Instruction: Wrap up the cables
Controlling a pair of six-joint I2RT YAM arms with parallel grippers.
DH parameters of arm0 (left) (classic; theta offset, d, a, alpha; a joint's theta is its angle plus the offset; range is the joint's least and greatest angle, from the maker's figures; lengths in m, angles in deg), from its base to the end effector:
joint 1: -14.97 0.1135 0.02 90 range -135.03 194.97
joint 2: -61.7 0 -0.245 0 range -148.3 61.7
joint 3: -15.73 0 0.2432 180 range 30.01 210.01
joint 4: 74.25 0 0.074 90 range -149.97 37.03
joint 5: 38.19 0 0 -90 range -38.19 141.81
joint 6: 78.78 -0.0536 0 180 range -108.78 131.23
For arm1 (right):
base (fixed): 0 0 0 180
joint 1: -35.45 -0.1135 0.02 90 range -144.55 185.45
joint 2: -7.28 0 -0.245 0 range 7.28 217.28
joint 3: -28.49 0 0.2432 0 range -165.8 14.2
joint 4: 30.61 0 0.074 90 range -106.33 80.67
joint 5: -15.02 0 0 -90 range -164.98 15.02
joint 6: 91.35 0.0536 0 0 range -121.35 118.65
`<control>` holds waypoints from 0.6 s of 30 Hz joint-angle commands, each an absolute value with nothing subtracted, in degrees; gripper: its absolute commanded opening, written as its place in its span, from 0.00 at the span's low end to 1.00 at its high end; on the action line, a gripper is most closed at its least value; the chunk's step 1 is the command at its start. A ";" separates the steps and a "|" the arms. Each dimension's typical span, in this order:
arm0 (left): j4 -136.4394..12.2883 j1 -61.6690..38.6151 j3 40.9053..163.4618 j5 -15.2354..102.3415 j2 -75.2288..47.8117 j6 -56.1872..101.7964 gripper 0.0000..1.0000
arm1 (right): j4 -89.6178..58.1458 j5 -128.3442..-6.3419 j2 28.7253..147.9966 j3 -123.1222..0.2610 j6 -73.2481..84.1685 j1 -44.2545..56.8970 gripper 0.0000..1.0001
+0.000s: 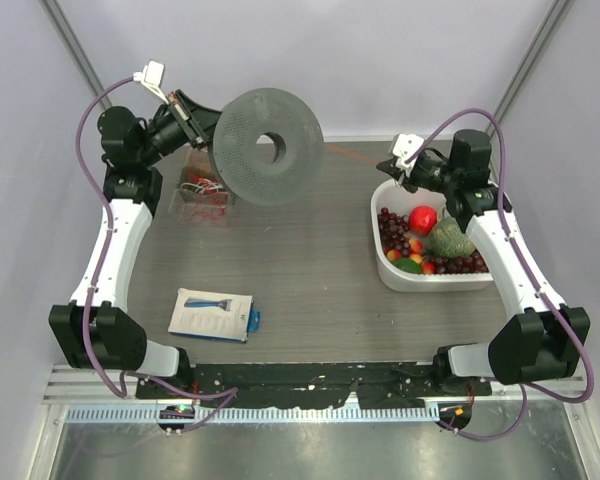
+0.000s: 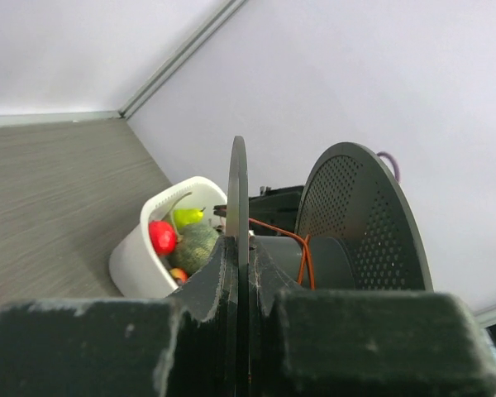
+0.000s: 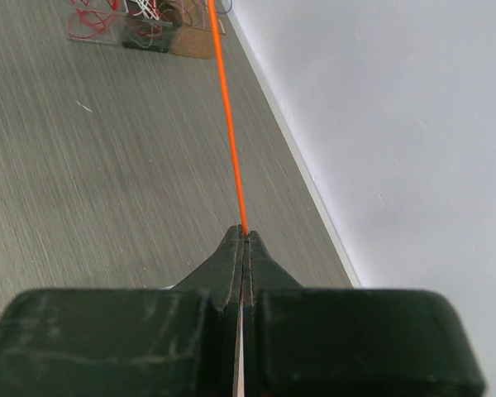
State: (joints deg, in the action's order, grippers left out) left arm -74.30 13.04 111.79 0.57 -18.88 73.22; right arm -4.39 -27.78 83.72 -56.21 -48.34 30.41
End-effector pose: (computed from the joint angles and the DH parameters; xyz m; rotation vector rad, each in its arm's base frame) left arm 0.3163 -0.0525 0.4489 0.0611 1.5794 -1.4749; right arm 0.3036 0.0663 0.3526 -1.2344 1.2946 0.2518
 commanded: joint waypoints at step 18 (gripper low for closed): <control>-60.86 14.71 120.98 33.08 -17.31 84.71 0.00 | 3.00 -37.18 79.36 -49.52 -50.05 17.62 0.01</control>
State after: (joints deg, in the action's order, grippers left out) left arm -61.43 13.06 115.01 19.08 -21.17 81.59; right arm -3.77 -29.45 81.67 -51.62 -50.52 22.32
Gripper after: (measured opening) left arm 0.071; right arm 0.021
